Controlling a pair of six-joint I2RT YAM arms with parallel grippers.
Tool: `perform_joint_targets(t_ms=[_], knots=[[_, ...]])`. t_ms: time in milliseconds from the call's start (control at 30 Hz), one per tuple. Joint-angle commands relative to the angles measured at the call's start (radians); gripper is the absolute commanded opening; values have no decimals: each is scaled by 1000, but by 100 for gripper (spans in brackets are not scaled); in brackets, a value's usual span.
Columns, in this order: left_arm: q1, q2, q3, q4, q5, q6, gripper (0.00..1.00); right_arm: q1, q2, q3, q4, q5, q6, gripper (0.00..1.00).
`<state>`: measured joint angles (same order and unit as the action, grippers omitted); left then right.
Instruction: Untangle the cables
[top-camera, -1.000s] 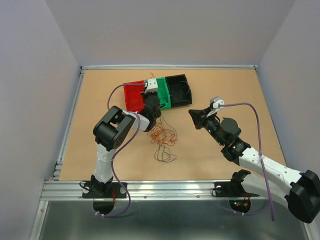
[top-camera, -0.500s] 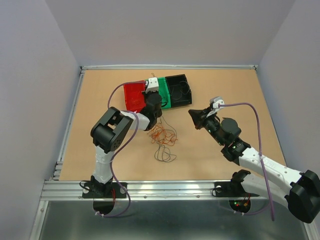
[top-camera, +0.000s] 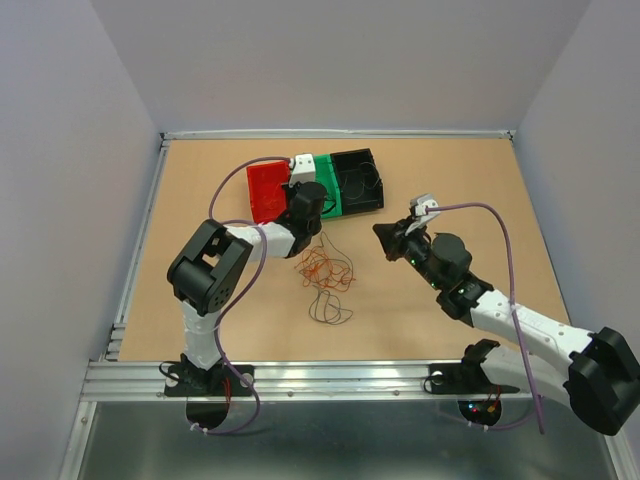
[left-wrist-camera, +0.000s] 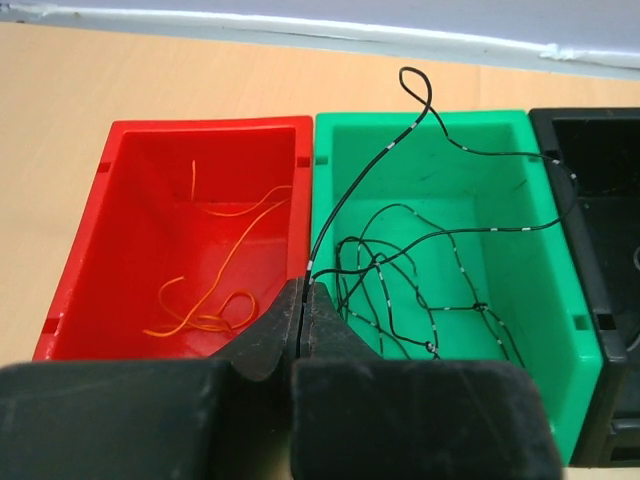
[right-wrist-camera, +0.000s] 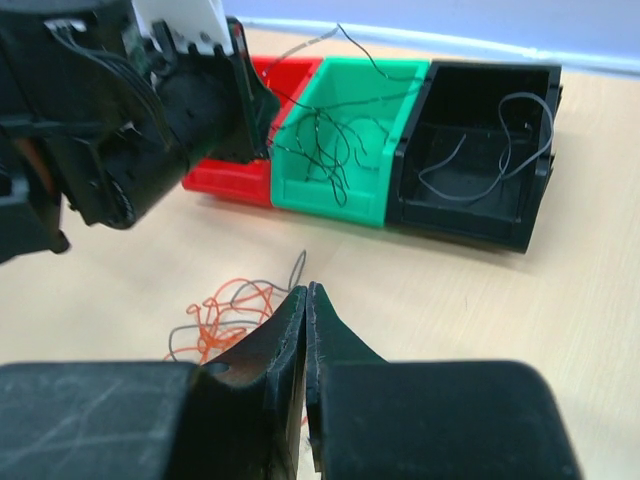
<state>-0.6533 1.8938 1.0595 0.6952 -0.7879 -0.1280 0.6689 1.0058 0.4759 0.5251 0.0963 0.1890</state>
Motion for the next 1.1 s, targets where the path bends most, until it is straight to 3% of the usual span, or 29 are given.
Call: perform_joint_targets(t_ms=[0,267,467,800,1067], knots=[[-5,-50,8,-65,-66,-36,0,0,25,40,15,-12,13,6],[-3,-33,22,-89,-172,-38,0,0,36,44,15,-15,21,6],[-5,-25,60,-115,-148,-12,0,0,50,53,13,-9,21,6],[-3,85,339,-333,-73,-12,0,0,94,78,13,-20,29,6],[-5,244,488,-411,-65,-21,0,-2,105,82,13,-18,33,6]])
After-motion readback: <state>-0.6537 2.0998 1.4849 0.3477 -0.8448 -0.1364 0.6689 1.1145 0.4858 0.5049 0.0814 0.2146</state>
